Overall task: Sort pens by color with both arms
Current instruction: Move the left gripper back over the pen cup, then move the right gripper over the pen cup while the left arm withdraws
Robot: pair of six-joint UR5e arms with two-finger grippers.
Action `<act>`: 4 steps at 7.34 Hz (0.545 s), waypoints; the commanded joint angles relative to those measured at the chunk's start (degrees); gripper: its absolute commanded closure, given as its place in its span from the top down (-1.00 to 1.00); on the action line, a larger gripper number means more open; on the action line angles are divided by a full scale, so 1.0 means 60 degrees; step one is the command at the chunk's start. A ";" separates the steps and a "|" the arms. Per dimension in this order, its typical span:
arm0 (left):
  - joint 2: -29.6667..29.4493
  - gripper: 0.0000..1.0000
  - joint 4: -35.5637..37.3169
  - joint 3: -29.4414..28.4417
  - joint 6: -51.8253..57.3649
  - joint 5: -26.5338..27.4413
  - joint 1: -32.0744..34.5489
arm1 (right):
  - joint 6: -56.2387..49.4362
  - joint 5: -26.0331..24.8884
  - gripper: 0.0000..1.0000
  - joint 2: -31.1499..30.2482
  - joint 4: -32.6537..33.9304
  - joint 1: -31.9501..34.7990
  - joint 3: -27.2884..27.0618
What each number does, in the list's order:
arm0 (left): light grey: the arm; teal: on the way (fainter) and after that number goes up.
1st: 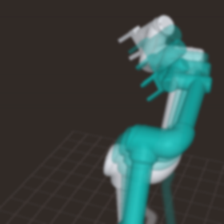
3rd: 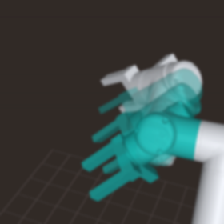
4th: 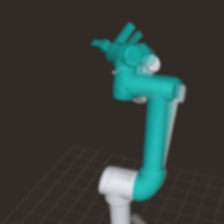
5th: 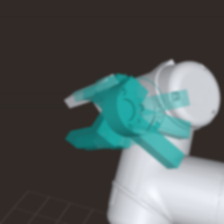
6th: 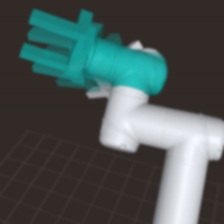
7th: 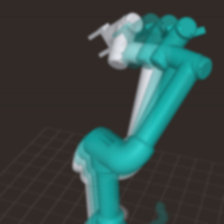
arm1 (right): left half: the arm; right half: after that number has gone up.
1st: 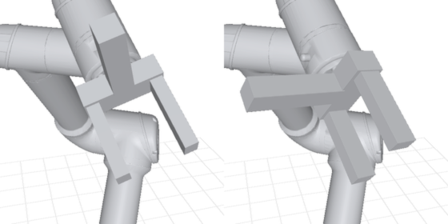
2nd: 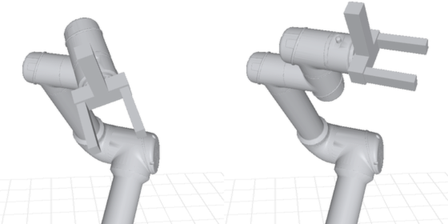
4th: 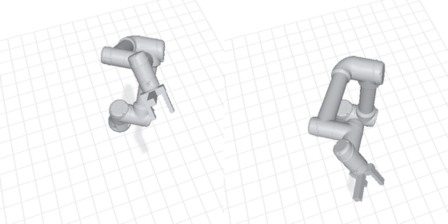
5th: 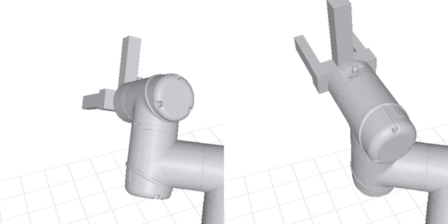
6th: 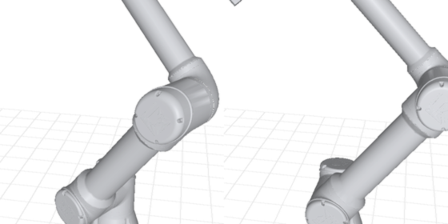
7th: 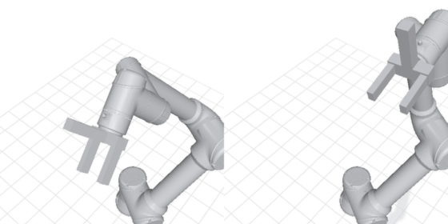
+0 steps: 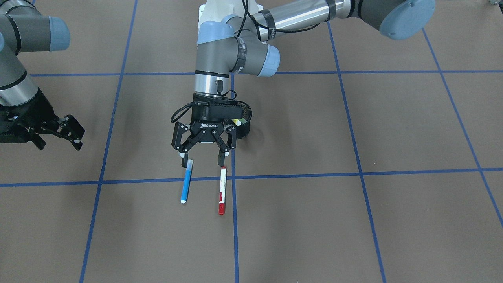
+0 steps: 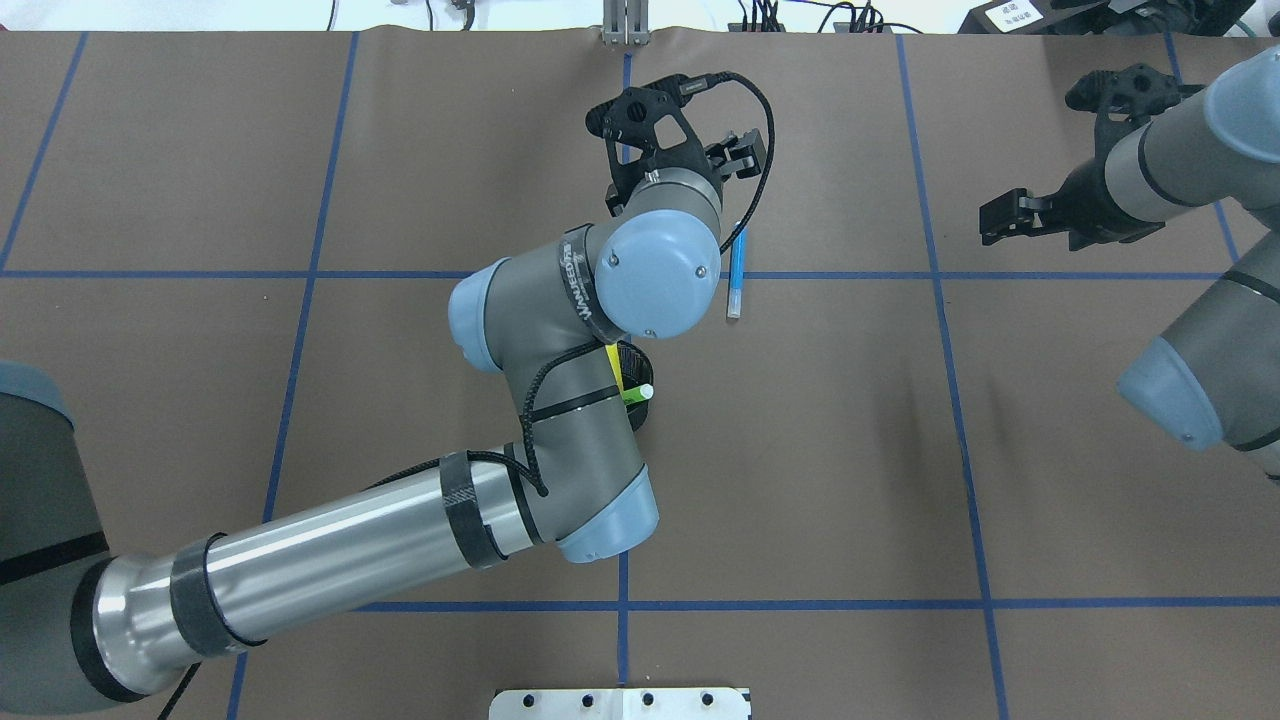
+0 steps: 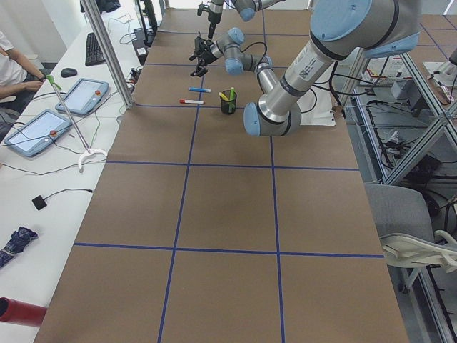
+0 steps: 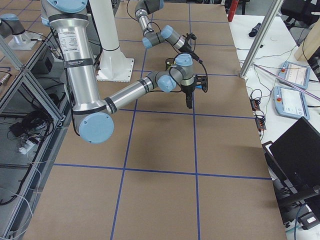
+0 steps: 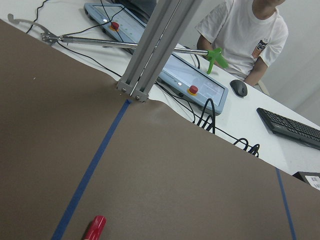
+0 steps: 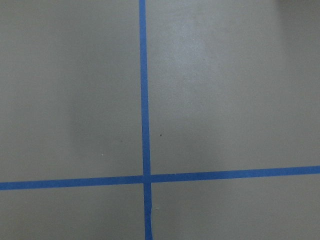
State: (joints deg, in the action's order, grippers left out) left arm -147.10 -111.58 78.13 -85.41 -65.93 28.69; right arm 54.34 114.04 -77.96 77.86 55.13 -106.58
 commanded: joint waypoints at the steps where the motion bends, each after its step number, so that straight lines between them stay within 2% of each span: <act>1: 0.1698 1.00 0.1627 0.2272 0.1786 -0.2534 0.1160 | 0.0811 -0.0429 0.97 0.0365 0.0002 -0.0381 0.0009; 2: 0.2782 1.00 0.1706 0.3315 0.2784 -0.3170 0.1702 | 0.1339 -0.0796 0.97 0.0570 0.0002 -0.0761 -0.0034; 4: 0.4395 1.00 0.1678 0.4141 0.4614 -0.5289 0.2946 | 0.2814 -0.0916 0.97 0.1227 0.0002 -0.1362 -0.0035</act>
State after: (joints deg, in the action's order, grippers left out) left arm -127.20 -101.71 99.06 -64.99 -90.00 41.63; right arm 65.44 109.37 -73.03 77.87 49.39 -106.74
